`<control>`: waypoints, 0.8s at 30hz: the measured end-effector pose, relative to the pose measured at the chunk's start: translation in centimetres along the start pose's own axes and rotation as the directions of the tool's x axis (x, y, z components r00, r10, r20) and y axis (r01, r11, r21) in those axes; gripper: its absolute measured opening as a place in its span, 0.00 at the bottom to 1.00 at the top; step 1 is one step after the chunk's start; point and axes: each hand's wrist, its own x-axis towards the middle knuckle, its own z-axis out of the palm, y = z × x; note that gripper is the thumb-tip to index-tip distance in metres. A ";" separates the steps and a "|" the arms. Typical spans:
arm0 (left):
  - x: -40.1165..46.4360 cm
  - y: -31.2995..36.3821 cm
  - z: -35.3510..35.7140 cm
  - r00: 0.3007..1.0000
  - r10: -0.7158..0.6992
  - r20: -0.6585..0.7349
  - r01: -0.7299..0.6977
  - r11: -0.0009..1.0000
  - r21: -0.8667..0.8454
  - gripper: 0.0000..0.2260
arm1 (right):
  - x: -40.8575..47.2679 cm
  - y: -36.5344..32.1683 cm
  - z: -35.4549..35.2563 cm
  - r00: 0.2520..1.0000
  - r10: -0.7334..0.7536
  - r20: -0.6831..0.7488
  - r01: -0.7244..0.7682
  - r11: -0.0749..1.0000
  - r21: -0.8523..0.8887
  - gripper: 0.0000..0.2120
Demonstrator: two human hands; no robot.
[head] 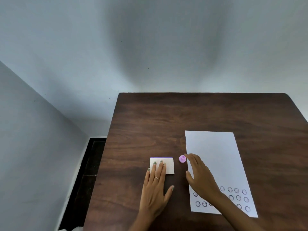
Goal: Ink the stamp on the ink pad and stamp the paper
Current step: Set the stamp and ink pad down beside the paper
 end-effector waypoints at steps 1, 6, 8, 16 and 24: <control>-0.1 -0.2 0.0 1.000 0.011 0.021 -0.011 1.000 0.020 0.32 | 0.2 -0.2 0.1 1.000 0.000 0.006 0.000 1.000 0.016 0.24; 0.2 -1.0 0.3 0.989 0.074 0.125 -0.086 0.992 0.096 0.33 | 2.0 -0.6 0.3 0.999 -0.008 0.052 0.007 1.000 0.018 0.23; 0.2 -0.9 0.7 0.988 0.059 0.140 -0.070 0.994 0.079 0.33 | 2.8 -0.5 0.3 0.998 -0.009 0.064 0.009 1.000 0.003 0.21; 1.6 -0.7 1.1 0.989 0.016 0.146 -0.022 0.999 0.041 0.34 | 4.7 0.9 0.8 0.996 -0.078 0.031 0.078 0.997 -0.016 0.12; 5.4 -1.6 0.8 0.989 0.023 0.147 -0.027 0.999 0.025 0.33 | 6.8 1.8 1.1 0.992 -0.124 0.025 0.124 0.992 -0.032 0.09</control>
